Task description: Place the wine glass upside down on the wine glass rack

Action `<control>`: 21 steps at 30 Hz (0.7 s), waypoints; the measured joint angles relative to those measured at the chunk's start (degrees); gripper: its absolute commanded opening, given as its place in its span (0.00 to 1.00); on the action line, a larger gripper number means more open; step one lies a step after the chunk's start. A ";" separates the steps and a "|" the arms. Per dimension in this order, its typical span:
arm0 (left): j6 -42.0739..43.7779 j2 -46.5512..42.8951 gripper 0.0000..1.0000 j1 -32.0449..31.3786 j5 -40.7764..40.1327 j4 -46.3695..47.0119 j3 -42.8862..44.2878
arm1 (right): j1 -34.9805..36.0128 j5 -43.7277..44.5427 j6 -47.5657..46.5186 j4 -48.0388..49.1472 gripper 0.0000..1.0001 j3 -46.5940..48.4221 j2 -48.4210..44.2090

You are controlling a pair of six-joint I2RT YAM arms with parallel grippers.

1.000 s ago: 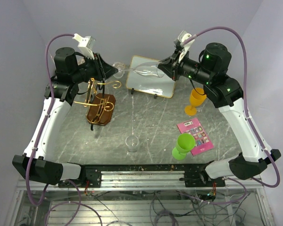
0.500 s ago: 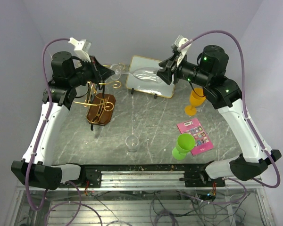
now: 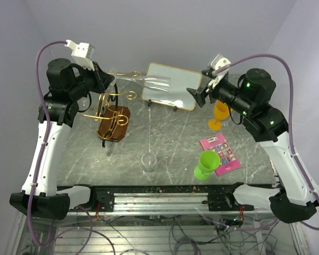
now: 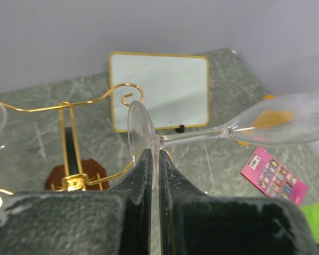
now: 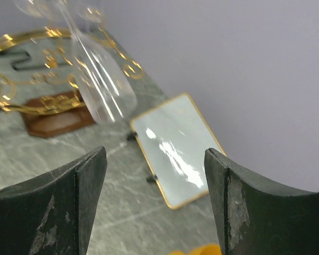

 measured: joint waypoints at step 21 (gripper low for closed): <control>31.67 12.28 0.07 -17.03 -31.74 -8.11 18.08 | -22.56 1.38 0.74 12.81 0.76 -35.91 -5.03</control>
